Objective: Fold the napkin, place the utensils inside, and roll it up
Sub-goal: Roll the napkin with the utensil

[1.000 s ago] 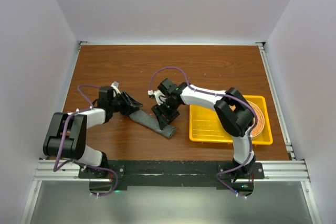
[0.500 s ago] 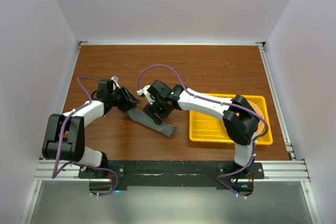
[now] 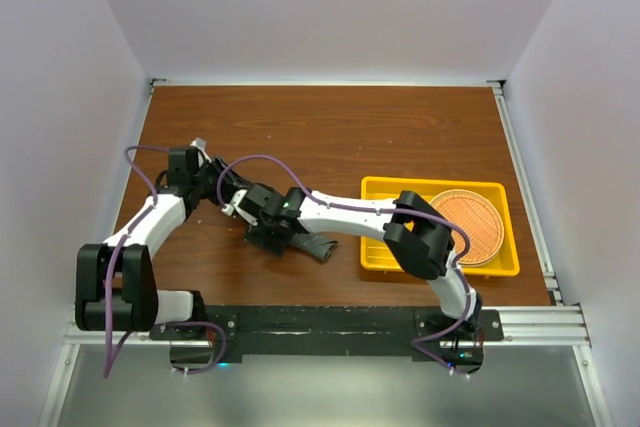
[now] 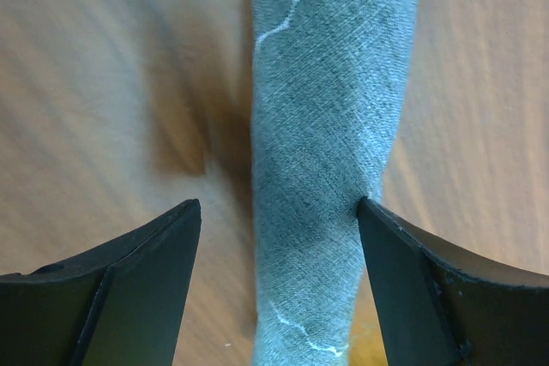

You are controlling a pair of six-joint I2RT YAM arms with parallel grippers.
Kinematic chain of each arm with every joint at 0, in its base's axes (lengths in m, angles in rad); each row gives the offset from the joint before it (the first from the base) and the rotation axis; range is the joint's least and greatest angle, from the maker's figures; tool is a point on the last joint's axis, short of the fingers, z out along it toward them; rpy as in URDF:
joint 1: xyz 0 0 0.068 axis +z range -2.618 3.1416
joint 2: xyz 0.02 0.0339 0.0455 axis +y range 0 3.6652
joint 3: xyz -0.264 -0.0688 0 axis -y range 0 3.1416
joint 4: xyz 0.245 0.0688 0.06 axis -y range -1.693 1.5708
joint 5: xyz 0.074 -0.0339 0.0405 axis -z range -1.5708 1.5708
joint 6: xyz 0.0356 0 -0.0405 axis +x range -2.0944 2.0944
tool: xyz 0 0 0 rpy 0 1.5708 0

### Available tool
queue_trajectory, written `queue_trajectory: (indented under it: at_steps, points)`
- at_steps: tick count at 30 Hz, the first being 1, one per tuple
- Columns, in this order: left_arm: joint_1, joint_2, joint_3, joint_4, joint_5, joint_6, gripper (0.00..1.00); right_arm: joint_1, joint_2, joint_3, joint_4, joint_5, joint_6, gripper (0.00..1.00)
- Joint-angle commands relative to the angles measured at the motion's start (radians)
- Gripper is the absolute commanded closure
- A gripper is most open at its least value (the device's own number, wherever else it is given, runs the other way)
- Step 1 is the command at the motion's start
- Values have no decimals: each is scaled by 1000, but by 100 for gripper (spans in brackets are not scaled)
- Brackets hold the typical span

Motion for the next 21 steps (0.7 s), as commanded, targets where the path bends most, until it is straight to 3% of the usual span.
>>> queue_trajectory:
  at_steps: [1,10,12,17,21]
  points:
    - [12,-28,7,-7,5,-5,58,21,17,26,3,169,-39,23]
    - [37,-22,-3,10,23,-3,58,21,39,-28,77,231,-42,31]
    - [40,-17,-1,10,26,0,58,19,45,-23,81,237,-43,44]
    - [43,-14,0,10,40,12,58,-10,59,9,68,193,-34,64]
    - [43,7,5,51,95,26,58,-66,15,25,57,20,24,72]
